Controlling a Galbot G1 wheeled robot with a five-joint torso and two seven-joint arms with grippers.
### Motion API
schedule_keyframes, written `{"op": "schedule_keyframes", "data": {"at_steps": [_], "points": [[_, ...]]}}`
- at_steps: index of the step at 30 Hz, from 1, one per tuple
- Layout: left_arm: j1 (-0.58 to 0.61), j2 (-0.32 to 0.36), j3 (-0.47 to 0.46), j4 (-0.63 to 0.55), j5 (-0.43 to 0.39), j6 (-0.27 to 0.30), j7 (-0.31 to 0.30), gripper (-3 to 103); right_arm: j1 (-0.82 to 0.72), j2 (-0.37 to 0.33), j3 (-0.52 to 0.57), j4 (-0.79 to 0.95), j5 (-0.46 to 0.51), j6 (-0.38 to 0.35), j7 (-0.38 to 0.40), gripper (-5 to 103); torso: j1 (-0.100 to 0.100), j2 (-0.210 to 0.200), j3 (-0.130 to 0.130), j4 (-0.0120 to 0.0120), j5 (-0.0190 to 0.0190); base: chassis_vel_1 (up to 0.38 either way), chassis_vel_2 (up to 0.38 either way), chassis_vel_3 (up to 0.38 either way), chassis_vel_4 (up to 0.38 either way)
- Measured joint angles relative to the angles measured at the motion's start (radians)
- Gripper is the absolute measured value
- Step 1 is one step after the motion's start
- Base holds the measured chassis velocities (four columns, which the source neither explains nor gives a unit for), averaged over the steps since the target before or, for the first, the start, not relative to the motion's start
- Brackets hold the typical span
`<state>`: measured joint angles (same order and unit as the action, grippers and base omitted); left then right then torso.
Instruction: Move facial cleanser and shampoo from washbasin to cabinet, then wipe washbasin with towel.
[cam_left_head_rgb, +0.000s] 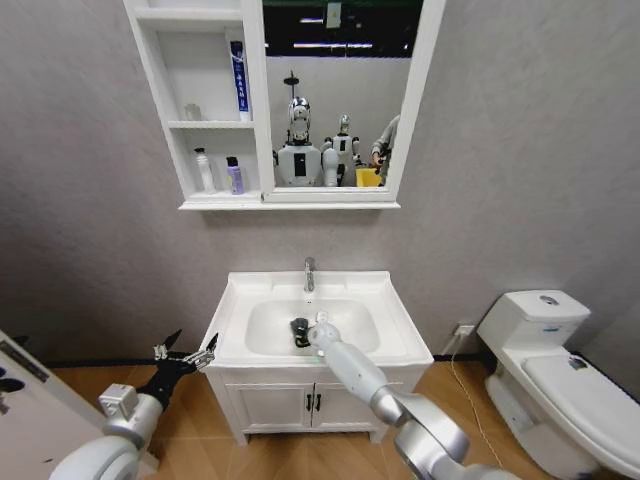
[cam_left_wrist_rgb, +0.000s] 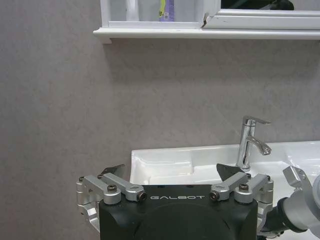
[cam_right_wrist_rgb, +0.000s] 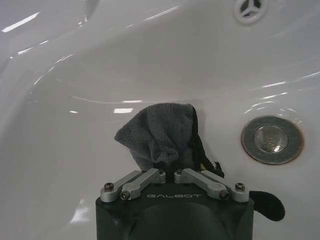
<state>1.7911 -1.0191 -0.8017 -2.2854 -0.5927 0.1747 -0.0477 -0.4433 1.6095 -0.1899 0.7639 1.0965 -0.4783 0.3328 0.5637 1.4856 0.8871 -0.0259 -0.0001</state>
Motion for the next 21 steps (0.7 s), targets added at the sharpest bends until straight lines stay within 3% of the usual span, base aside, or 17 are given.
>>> {"op": "schedule_keyframes", "data": {"at_steps": [5, 11, 15, 17, 21], "points": [[0.0, 0.0, 0.0, 0.0, 0.0, 0.0, 0.0, 100, 0.003, 0.002, -0.013, 0.088, 0.093, 0.011, -0.019, 3, 0.0, 0.0, 0.0, 0.0, 0.0001, 0.0, 0.0, 0.0, 0.0], [0.0, 0.0, 0.0, 0.0, 0.0, 0.0, 0.0, 100, -0.027, -0.009, 0.01, 0.061, 0.021, 0.022, 0.007, 3, 0.0, 0.0, 0.0, 0.0002, 0.0003, 0.0, 0.0, 0.0, 0.0], [0.0, 0.0, 0.0, 0.0, 0.0, 0.0, 0.0, 100, -0.075, -0.085, 0.044, 0.11, 0.004, 0.007, 0.058, 3, 0.0, 0.0, 0.0, 0.0, 0.0004, 0.0, 0.0, 0.0, 0.0], [0.0, 0.0, 0.0, 0.0, 0.0, 0.0, 0.0, 100, -0.117, -0.17, 0.07, 0.187, 0.009, -0.008, 0.094, 3, 0.0, 0.0, -0.001, -0.0012, 0.0004, 0.0, 0.0, 0.0, 0.0], [0.0, 0.0, 0.0, 0.0, 0.0, 0.0, 0.0, 100, -0.161, -0.263, 0.101, 0.292, 0.044, -0.028, 0.148, 3, 0.0, 0.0, 0.0, -0.0006, 0.0005, 0.0, 0.0, 0.0, 0.0]]}}
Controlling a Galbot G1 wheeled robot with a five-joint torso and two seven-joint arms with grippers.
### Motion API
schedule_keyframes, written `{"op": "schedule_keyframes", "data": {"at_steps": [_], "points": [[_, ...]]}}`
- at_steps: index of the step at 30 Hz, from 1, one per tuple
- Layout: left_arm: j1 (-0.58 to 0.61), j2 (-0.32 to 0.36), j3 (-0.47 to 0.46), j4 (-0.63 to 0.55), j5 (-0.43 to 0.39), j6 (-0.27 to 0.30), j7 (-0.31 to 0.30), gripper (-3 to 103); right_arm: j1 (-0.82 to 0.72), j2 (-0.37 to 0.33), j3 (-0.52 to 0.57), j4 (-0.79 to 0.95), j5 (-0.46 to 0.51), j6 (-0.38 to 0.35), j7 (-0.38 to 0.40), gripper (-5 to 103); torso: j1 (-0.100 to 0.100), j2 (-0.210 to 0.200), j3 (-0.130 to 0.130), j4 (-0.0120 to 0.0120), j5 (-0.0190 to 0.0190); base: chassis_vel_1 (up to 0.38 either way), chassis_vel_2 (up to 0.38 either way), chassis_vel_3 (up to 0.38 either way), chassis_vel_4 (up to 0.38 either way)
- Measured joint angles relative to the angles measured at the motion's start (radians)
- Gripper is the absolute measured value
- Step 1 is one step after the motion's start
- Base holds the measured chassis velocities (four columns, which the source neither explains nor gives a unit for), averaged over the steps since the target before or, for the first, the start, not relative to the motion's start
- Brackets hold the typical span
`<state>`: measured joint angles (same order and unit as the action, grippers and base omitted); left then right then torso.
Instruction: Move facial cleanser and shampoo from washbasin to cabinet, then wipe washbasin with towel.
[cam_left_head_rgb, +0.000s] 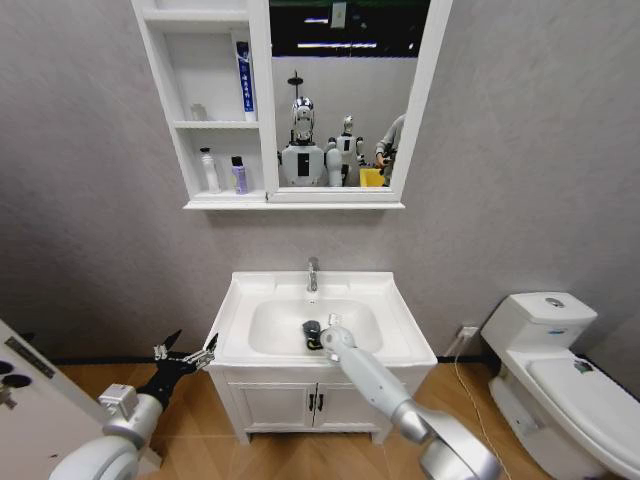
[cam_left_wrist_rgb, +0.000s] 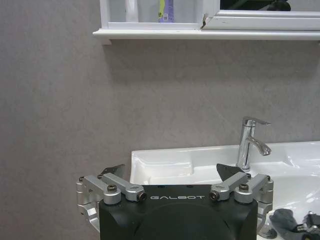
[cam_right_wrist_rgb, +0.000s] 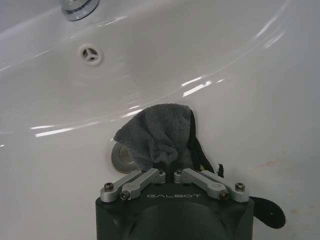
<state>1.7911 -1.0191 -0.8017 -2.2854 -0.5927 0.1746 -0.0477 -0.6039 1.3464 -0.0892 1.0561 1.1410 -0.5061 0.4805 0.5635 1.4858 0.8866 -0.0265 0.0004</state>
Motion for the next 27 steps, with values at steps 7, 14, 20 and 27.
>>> {"op": "schedule_keyframes", "data": {"at_steps": [7, 14, 20, 27], "points": [[0.0, 0.0, 0.0, 0.0, 0.0, 0.0, 0.0, 100, -0.05, -0.15, 0.072, 0.25, 0.072, -0.019, 0.071, 3, 0.0, 0.0, 0.0, 0.0006, 0.0002, 0.0, 0.0, 0.0, 0.0], [0.0, 0.0, 0.0, 0.0, 0.0, 0.0, 0.0, 100, -0.12, -0.347, 0.173, 0.463, 0.053, -0.019, 0.074, 3, 0.0, 0.0, 0.0, -0.0001, 0.0001, 0.0, 0.0, 0.0, 0.0], [0.0, 0.0, 0.0, 0.0, 0.0, 0.0, 0.0, 100, -0.188, -0.419, 0.244, 0.503, -0.002, -0.013, 0.018, 3, 0.0, 0.0, 0.0, -0.0002, -0.0002, 0.0, 0.0, 0.0, 0.0], [0.0, 0.0, 0.0, 0.0, 0.0, 0.0, 0.0, 100, -0.239, -0.413, 0.286, 0.445, -0.118, 0.017, -0.047, 3, 0.0, 0.0, 0.0, 0.0001, -0.0003, 0.0, 0.0, 0.0, 0.0]]}}
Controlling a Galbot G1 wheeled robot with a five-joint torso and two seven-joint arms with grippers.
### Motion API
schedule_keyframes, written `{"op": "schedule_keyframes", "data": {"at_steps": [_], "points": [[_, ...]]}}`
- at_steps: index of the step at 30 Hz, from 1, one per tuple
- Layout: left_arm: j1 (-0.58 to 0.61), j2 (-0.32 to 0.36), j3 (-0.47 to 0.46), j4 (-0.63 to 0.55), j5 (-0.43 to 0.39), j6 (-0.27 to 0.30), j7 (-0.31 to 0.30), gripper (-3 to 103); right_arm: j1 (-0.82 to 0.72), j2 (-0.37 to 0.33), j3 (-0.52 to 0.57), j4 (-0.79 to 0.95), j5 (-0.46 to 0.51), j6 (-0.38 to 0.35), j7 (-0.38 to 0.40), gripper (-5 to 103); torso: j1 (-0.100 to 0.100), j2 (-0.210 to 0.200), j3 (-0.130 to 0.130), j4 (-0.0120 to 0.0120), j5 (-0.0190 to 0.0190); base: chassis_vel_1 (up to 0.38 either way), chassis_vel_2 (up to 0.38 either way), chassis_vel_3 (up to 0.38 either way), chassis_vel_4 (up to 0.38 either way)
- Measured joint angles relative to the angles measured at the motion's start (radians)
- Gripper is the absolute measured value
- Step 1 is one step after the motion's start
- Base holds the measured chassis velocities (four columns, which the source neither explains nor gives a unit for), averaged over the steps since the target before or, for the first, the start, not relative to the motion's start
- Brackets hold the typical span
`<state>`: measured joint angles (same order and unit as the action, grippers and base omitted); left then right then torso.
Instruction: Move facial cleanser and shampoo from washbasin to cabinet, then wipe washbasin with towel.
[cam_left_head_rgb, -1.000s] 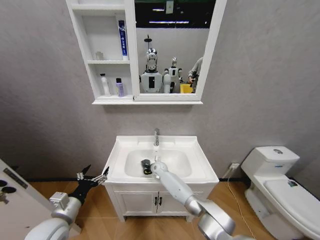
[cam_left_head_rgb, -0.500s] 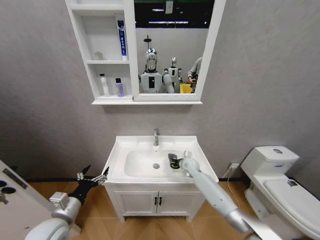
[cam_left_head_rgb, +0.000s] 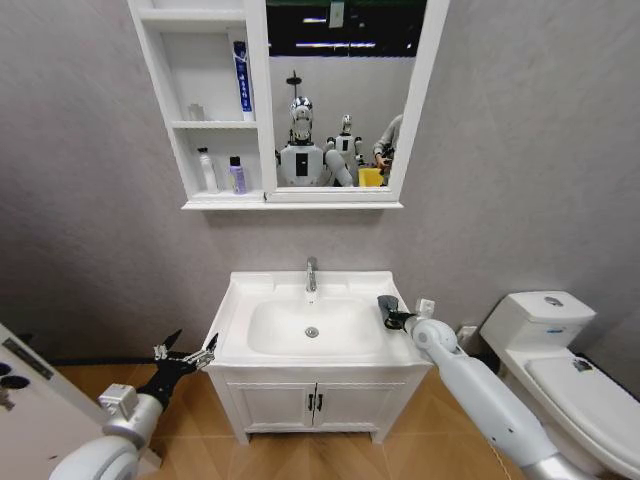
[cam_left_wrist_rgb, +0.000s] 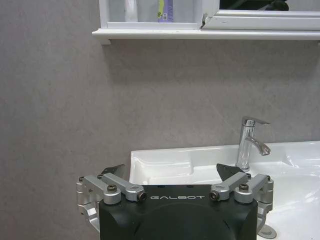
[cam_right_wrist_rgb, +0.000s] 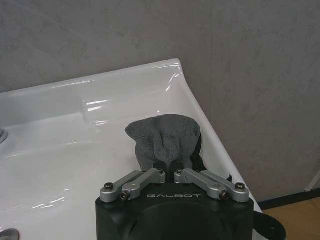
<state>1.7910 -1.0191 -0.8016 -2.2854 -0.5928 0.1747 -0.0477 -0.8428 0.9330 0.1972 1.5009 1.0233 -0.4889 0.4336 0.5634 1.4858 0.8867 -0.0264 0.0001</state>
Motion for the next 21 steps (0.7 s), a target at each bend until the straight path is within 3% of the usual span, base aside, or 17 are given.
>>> {"op": "schedule_keyframes", "data": {"at_steps": [8, 11, 16, 19, 21], "points": [[0.0, 0.0, 0.0, 0.0, 0.0, 0.0, 0.0, 100, 0.035, 0.004, -0.01, -0.057, -0.034, 0.04, -0.042, 1, 0.0, 0.0, 0.0, 0.0, -0.0001, 0.0, 0.0, 0.0, 0.0], [0.0, 0.0, 0.0, 0.0, 0.0, 0.0, 0.0, 100, 0.067, 0.011, -0.031, -0.089, -0.059, 0.083, -0.08, 16, 0.0, 0.0, 0.0, 0.0001, -0.0002, 0.0, 0.0, 0.0, 0.0], [0.0, 0.0, 0.0, 0.0, 0.0, 0.0, 0.0, 100, 0.07, 0.015, -0.039, -0.092, -0.064, 0.09, -0.092, 32, 0.0, 0.0, 0.0, 0.0001, -0.0001, 0.0, 0.0, 0.0, 0.0], [0.0, 0.0, 0.0, 0.0, 0.0, 0.0, 0.0, 100, 0.06, 0.014, -0.04, -0.093, -0.106, 0.112, -0.128, 37, 0.0, 0.0, 0.0, 0.0001, -0.0001, 0.0, 0.0, 0.0, 0.0], [0.0, 0.0, 0.0, 0.0, 0.0, 0.0, 0.0, 100, 0.039, 0.013, -0.038, -0.093, -0.201, 0.148, -0.16, 48, 0.0, 0.0, 0.0, 0.0001, -0.0001, 0.0, 0.0, 0.0, 0.0]]}}
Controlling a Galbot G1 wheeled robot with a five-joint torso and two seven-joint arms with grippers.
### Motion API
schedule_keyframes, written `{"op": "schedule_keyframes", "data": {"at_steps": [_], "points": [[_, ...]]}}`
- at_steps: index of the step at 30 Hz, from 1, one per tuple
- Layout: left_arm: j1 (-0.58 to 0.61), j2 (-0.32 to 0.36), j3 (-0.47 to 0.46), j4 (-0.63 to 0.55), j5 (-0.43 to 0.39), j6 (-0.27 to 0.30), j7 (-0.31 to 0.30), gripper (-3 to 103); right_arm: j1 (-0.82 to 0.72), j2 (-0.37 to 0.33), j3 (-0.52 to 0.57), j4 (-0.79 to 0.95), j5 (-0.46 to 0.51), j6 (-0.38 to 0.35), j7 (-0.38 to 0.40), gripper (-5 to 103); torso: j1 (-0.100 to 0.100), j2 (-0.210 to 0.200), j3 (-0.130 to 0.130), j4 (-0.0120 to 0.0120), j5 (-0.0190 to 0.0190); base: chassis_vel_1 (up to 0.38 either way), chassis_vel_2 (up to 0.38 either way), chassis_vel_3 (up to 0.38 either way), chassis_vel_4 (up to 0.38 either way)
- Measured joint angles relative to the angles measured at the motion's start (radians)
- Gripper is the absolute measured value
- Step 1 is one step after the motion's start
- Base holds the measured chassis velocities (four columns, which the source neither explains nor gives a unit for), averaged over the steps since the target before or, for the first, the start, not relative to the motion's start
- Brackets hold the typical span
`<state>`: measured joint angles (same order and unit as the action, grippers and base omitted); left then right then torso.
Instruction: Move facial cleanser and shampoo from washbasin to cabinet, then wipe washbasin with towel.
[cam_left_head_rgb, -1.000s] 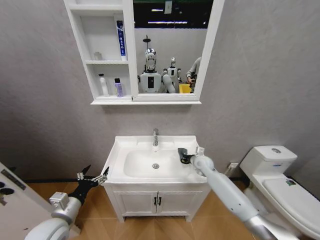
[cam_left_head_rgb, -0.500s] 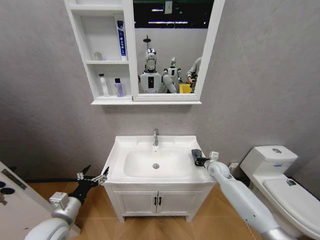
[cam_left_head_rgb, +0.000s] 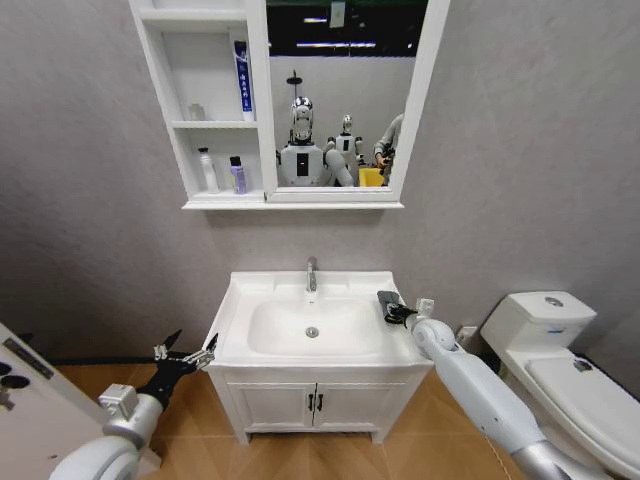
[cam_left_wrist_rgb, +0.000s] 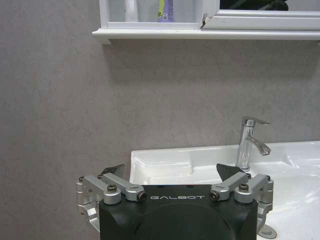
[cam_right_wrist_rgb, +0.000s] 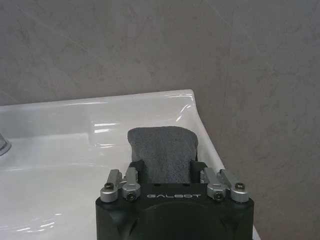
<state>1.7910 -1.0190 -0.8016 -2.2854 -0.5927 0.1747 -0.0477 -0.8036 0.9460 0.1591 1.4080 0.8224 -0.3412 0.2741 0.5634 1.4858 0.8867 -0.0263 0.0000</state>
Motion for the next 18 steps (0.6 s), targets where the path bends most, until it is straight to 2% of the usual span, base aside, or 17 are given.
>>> {"op": "schedule_keyframes", "data": {"at_steps": [1, 2, 3, 4, 6, 8, 10, 11, 12, 14, 18], "points": [[0.0, 0.0, 0.0, 0.0, 0.0, 0.0, 0.0, 100, 0.0, 0.0, 0.0, 0.0, 0.0, 0.0, 0.0, 48, 0.0, 0.0, 0.0, 0.0, 0.0, 0.0, 0.0, 0.0, 0.0], [0.0, 0.0, 0.0, 0.0, 0.0, 0.0, 0.0, 100, -0.006, 0.0, 0.002, 0.001, -0.025, 0.009, -0.001, 54, 0.0, 0.0, 0.0, -0.0001, 0.0, 0.0, 0.0, 0.0, 0.0], [0.0, 0.0, 0.0, 0.0, 0.0, 0.0, 0.0, 100, -0.018, 0.001, 0.012, 0.002, -0.101, 0.03, 0.0, 60, 0.0, 0.0, 0.0, 0.0, 0.0, 0.0, 0.0, 0.0, 0.0], [0.0, 0.0, 0.0, 0.0, 0.0, 0.0, 0.0, 100, -0.018, 0.001, 0.012, 0.002, -0.101, 0.03, 0.0, 60, 0.0, 0.0, 0.0, 0.0, 0.0, 0.0, 0.0, 0.0, 0.0], [0.0, 0.0, 0.0, 0.0, 0.0, 0.0, 0.0, 100, -0.037, -0.001, 0.028, 0.002, -0.173, 0.054, -0.009, 71, 0.0, 0.0, 0.0, 0.0, -0.0001, 0.0, 0.0, 0.0, 0.0], [0.0, 0.0, 0.0, 0.0, 0.0, 0.0, 0.0, 100, -0.053, -0.004, 0.039, 0.007, -0.19, 0.067, -0.02, 82, 0.0, 0.0, 0.0, -0.0003, 0.0, 0.0, 0.0, 0.0, 0.0], [0.0, 0.0, 0.0, 0.0, 0.0, 0.0, 0.0, 100, -0.06, -0.004, 0.042, 0.007, -0.192, 0.078, -0.029, 82, 0.0, 0.0, 0.0, -0.0003, 0.0, 0.0, 0.0, 0.0, 0.0], [0.0, 0.0, 0.0, 0.0, 0.0, 0.0, 0.0, 100, -0.066, 0.0, 0.043, 0.001, -0.198, 0.111, -0.049, 93, 0.0, 0.0, 0.0, -0.0003, -0.0001, 0.0, 0.0, 0.0, 0.0], [0.0, 0.0, 0.0, 0.0, 0.0, 0.0, 0.0, 100, -0.066, 0.0, 0.043, 0.001, -0.198, 0.111, -0.049, 93, 0.0, 0.0, 0.0, -0.0003, -0.0001, 0.0, 0.0, 0.0, 0.0], [0.0, 0.0, 0.0, 0.0, 0.0, 0.0, 0.0, 100, -0.058, 0.019, 0.032, -0.023, -0.216, 0.149, -0.062, 99, 0.0, 0.0, 0.0, -0.0003, 0.0002, 0.0, 0.0, 0.0, 0.0], [0.0, 0.0, 0.0, 0.0, 0.0, 0.0, 0.0, 100, -0.046, 0.033, 0.024, -0.029, -0.219, 0.154, -0.049, 100, 0.0, 0.0, 0.0, 0.0002, 0.0, 0.0, 0.0, 0.0, 0.0]]}}
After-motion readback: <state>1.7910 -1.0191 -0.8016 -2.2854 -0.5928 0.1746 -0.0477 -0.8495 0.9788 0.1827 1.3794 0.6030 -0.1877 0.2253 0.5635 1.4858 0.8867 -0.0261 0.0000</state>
